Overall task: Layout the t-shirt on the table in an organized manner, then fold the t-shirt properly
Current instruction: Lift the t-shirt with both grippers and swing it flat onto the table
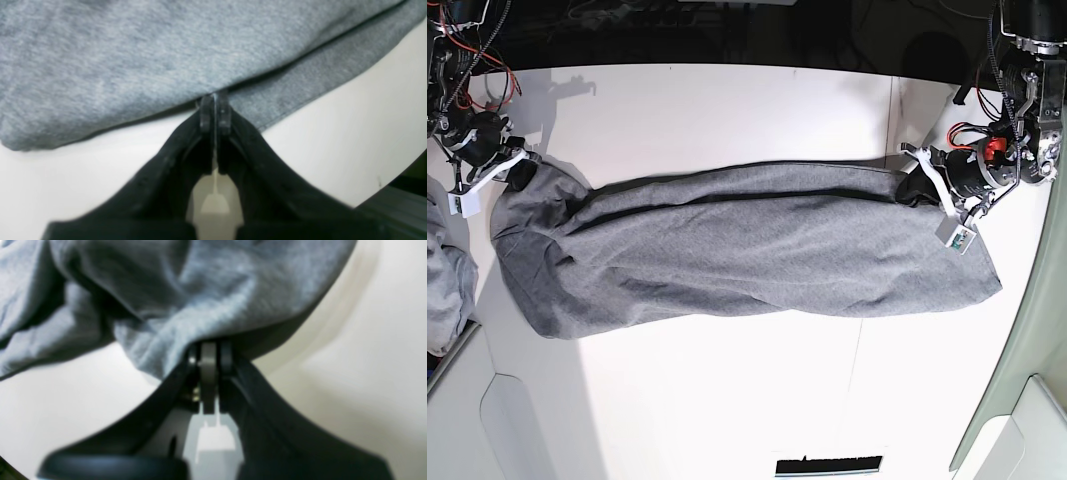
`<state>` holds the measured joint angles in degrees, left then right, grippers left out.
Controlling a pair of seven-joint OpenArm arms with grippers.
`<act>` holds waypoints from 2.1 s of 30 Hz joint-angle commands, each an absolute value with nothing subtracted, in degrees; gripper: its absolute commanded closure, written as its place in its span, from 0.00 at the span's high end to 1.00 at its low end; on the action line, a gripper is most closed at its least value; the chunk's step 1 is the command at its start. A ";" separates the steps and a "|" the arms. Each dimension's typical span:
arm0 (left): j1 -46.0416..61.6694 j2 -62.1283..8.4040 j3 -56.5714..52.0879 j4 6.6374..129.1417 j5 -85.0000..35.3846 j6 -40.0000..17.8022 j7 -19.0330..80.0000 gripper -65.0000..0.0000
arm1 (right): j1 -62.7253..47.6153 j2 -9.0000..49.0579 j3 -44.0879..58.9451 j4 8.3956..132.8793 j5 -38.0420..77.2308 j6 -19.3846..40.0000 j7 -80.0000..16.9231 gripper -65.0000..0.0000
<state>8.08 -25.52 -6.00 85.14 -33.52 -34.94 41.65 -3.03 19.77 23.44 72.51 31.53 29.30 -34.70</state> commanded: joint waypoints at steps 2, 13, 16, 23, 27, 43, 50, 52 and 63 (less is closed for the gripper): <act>7.03 -28.16 -6.46 86.26 -34.35 -34.98 40.99 0.00 | -2.11 20.91 26.04 77.80 33.98 30.00 -36.07 0.00; 4.51 -41.60 -6.46 95.44 -38.65 -32.16 41.34 0.00 | -1.06 25.30 37.47 90.06 42.61 30.48 -41.41 0.00; -0.32 -44.12 -6.46 95.39 -39.44 -30.30 41.34 0.00 | 0.10 26.06 37.45 90.06 42.65 30.48 -41.43 0.00; -13.21 -46.04 -6.44 92.07 -39.83 -30.24 40.14 0.00 | 3.70 27.03 37.08 89.91 42.39 30.48 -41.45 0.00; -20.73 -46.02 -6.42 85.08 -41.56 -30.24 36.88 0.00 | 4.62 27.11 36.88 89.89 42.46 30.48 -41.19 0.00; -1.04 -54.13 -15.11 100.92 -81.84 -40.00 65.54 0.00 | -10.26 29.98 43.38 89.93 45.23 32.67 -42.65 0.00; 16.51 -52.62 -19.53 109.54 -85.00 -40.00 70.46 0.00 | -18.13 29.98 45.84 89.93 45.04 32.99 -42.70 0.00; 21.37 -51.66 -19.53 109.51 -85.00 -40.00 71.33 0.00 | -20.43 29.93 45.82 89.89 45.04 32.95 -42.70 0.00; 32.69 -44.53 -19.53 109.32 -85.00 -40.00 72.64 0.20 | -22.41 29.36 45.87 89.78 45.50 31.64 -42.30 0.39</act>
<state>32.91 -43.31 -18.81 108.68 -83.48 -39.90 73.45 -22.55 27.90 45.17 89.01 44.21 31.90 -43.70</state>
